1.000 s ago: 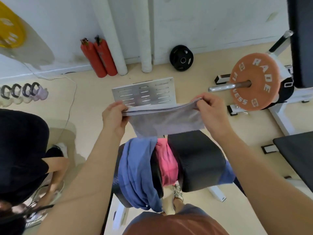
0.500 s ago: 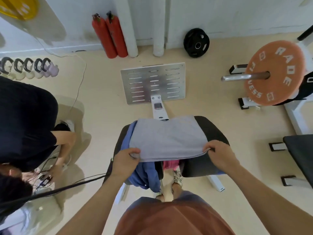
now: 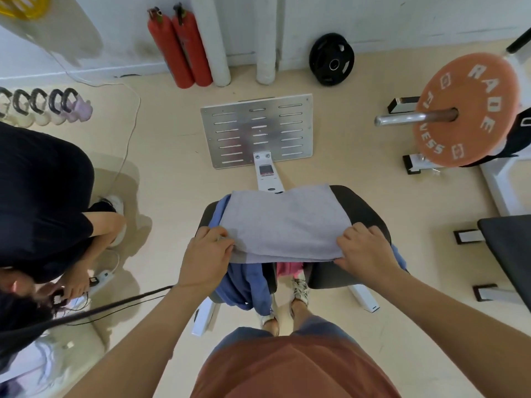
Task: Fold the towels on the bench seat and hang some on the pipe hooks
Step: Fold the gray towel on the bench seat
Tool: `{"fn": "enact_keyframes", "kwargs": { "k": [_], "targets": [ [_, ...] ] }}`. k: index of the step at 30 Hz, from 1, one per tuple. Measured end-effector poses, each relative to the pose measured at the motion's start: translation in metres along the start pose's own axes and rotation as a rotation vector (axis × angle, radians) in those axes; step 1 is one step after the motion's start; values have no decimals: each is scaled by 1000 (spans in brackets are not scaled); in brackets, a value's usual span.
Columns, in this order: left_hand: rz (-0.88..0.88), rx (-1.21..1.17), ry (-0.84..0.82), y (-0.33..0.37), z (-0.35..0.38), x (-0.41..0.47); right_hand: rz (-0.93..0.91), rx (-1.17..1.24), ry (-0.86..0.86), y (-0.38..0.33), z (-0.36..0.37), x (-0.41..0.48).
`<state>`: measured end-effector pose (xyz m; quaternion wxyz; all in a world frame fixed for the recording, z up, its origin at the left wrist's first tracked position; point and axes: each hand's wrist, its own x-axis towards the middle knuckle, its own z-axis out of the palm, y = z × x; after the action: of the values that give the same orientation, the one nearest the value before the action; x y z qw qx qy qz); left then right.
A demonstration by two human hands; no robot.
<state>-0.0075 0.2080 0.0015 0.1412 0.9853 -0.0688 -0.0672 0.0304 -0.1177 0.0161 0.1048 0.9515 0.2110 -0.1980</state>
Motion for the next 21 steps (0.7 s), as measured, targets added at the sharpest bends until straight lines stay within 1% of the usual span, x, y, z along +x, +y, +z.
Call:
{"fn": "enact_keyframes", "kwargs": {
  "k": [2,5,7,9,11,14,16,18,19,20,21],
  "targets": [
    [8,-88,8,-2,-6,1,-34,0,15,0,2,-1],
    [33,-138,20,-4,-9,0,-69,5,-51,4,6,-2],
    [73,-129,23,-7,-9,-2,-85,17,-63,3,0,-3],
    [116,-115,-11,-8,-9,-3,-139,2,-89,5,-14,-6],
    [143,-98,-55,-11,-5,-5,-152,-71,-83,8,-17,-7],
    [106,-104,-180,-14,1,-9,-203,-9,-68,7,-15,-17],
    [76,-86,-255,-11,5,-8,-186,22,-95,11,2,-14],
    [52,-42,-267,-7,8,-5,-182,-39,-102,6,-11,-14],
    [48,-19,-253,-4,9,-3,-182,-61,-175,4,-17,-14],
    [56,0,-230,-3,10,-1,-196,-64,-201,2,-20,-14],
    [76,20,-217,-3,11,1,-175,-99,-190,3,-17,-13]
  ]
}}
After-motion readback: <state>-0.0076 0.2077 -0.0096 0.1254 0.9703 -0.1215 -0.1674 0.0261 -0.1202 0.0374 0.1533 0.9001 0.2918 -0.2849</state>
